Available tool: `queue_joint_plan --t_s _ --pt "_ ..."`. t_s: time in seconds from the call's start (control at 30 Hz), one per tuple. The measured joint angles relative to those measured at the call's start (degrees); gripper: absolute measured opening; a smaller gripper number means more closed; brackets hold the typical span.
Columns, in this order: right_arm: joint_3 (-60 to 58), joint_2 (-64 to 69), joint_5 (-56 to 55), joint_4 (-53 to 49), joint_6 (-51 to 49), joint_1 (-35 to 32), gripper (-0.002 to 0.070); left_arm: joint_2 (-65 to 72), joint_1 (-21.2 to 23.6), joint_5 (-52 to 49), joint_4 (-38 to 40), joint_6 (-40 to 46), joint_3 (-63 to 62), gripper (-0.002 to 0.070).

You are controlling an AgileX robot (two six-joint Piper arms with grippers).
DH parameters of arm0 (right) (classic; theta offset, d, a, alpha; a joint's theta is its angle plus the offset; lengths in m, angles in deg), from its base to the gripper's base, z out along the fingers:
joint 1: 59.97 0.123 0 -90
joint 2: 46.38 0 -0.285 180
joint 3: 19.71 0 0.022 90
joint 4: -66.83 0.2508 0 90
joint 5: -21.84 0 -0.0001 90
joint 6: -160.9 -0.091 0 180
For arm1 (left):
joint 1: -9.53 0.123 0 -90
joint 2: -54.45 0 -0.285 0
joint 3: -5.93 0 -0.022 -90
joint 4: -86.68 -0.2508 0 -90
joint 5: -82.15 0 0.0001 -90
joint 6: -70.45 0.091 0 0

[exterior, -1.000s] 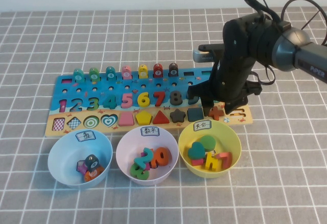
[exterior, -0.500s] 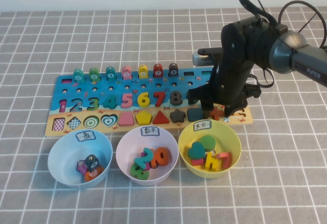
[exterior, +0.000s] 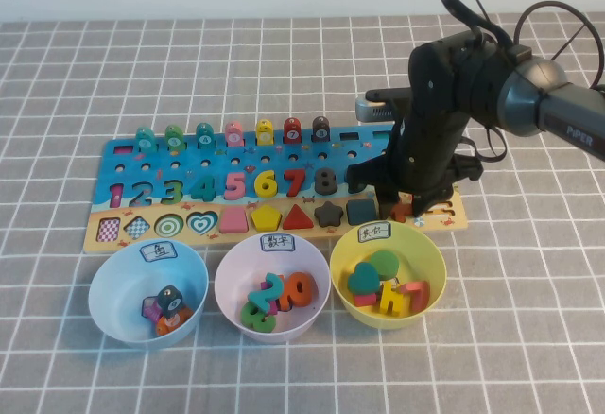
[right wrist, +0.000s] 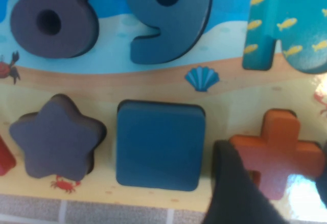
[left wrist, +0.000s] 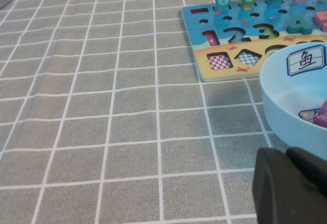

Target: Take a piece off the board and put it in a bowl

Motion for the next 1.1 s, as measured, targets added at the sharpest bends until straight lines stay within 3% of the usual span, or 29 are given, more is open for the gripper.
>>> queue_joint_plan --t_s 0.73,1.1 --pt "4.37 -0.32 4.64 -1.08 0.13 0.27 0.0298 0.00 0.00 0.00 0.00 0.00 0.00 -0.0001" --pt "3.99 -8.10 8.98 -0.86 5.68 0.27 0.0298 0.00 0.00 0.00 0.00 0.00 0.00 -0.0001"
